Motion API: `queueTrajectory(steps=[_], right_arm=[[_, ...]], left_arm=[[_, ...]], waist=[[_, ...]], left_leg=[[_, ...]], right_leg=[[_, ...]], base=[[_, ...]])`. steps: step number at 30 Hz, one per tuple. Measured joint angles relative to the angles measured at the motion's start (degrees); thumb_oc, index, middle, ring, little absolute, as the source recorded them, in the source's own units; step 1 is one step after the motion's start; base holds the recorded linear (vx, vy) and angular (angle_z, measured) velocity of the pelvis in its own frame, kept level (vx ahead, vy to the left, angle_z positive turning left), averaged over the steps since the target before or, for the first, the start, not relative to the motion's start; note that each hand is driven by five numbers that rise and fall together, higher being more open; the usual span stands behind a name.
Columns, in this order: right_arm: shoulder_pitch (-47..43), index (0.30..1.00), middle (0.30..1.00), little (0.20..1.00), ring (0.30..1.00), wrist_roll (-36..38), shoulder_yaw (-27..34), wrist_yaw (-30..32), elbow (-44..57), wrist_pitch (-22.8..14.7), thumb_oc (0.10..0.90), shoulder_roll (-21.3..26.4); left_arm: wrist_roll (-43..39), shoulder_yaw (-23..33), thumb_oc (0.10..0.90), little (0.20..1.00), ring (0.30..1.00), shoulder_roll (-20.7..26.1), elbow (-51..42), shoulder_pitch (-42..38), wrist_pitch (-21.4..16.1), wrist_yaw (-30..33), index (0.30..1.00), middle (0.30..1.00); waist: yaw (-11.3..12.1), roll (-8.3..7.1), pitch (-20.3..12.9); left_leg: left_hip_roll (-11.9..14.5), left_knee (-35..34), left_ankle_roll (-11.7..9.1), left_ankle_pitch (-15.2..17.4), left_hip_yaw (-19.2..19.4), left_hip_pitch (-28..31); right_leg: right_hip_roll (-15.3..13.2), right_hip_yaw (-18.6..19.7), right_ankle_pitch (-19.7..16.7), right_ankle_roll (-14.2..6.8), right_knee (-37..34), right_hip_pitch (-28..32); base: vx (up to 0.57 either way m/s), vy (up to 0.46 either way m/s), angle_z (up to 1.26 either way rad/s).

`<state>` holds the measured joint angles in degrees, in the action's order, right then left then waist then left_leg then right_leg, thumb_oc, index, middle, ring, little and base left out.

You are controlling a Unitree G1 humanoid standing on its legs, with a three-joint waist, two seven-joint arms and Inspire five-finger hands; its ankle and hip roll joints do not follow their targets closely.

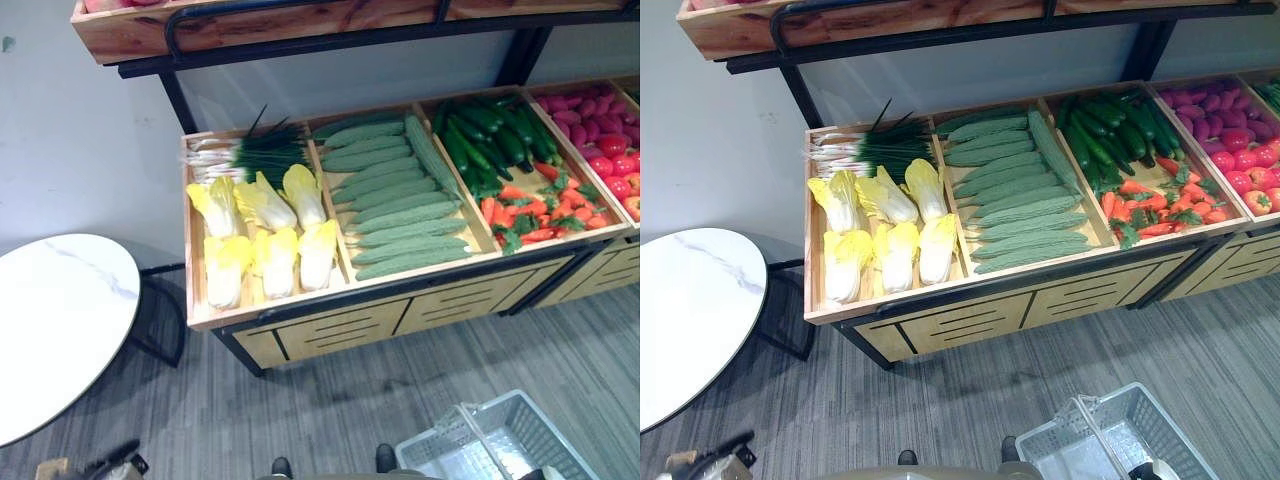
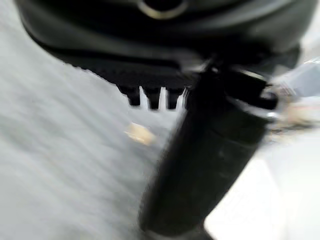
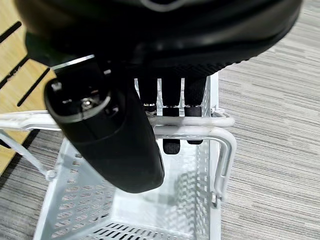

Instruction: Get the vegetables into the basket

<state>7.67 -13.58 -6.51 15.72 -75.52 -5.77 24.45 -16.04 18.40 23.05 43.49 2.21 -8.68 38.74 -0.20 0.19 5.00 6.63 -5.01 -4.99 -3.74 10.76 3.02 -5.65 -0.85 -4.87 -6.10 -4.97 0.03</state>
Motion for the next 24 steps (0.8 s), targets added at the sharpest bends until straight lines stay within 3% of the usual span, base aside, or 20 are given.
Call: queueTrajectory(steps=[2, 6, 8, 12, 16, 24], right_arm=[[0.0, 0.3, 0.3, 0.3, 0.3, 0.3, 0.2, 0.3, -0.3, 0.0, 0.4, -0.1], [-0.3, 0.3, 0.3, 0.3, 0.3, 0.5, -0.1, 0.3, -0.1, 0.1, 0.4, -0.1], [-0.5, 0.3, 0.3, 0.3, 0.3, 0.6, -0.6, 0.4, 1.2, 0.1, 0.4, -0.1], [-1.8, 0.3, 0.3, 0.3, 0.3, 0.6, -1.5, 0.4, 3.8, 0.4, 0.4, -0.4], [-3.5, 0.3, 0.3, 0.3, 0.3, 0.6, -1.9, 0.4, 4.2, -0.1, 0.4, -0.4], [-3.9, 0.3, 0.3, 0.3, 0.3, 0.5, -2.9, 0.6, 4.1, -0.1, 0.4, -0.8]], left_arm=[[6.0, -1.1, 0.9, 1.0, 1.0, 1.6, -3.1, -1.6, -0.9, 2.4, 1.0, 1.0], [10.7, -3.7, 0.9, 1.0, 1.0, 3.4, -6.4, -5.4, 0.1, 5.1, 1.0, 1.0], [12.6, -8.9, 0.9, 1.0, 1.0, 3.1, -15.7, -5.6, 0.4, 5.3, 1.0, 1.0], [15.8, -17.1, 0.9, 1.0, 1.0, 0.9, -22.8, -6.8, -0.4, 2.5, 1.0, 1.0], [19.9, -25.2, 0.9, 1.0, 1.0, 0.9, -22.1, -8.5, -0.4, -3.2, 1.0, 1.0], [20.6, -26.0, 0.9, 1.0, 1.0, -0.1, -19.7, -9.0, 0.0, -5.2, 1.0, 1.0]], waist=[[-0.7, 0.08, 0.2], [-1.4, 0.18, 1.0], [-1.5, -0.14, 2.2], [-2.9, -0.03, 2.5], [-4.0, 0.47, 3.0], [-4.5, 0.39, 3.7]], left_leg=[[-0.1, 0.0, 0.0, 0.0, -0.2, 0.0], [-0.1, 0.0, 0.0, 0.0, -0.1, 0.1], [-0.1, 0.0, 0.0, 0.0, 0.0, 0.3], [0.2, 0.0, 0.0, 0.0, 0.9, 0.9], [0.7, 0.0, -0.1, 0.2, 2.3, 1.2], [0.9, 0.0, -0.1, 0.2, 2.7, 1.2]], right_leg=[[-0.1, -0.2, 0.0, 0.0, 0.0, 0.2], [-0.2, -0.1, -0.2, 0.2, -0.1, 0.2], [-0.1, 0.0, -0.2, 0.2, -0.1, 0.2], [0.3, 1.0, -0.2, 0.2, -0.3, 0.0], [0.8, 2.3, -0.1, 0.0, -0.3, -0.3], [1.1, 2.6, -0.5, 0.6, -0.3, -0.5]], base=[[-0.01, -0.021, 0.05], [0.0, 0.0, 0.0], [0.01, -0.019, -0.06], [0.03, -0.029, -0.12], [0.02, -0.033, -0.18], [0.01, -0.009, -0.03]])
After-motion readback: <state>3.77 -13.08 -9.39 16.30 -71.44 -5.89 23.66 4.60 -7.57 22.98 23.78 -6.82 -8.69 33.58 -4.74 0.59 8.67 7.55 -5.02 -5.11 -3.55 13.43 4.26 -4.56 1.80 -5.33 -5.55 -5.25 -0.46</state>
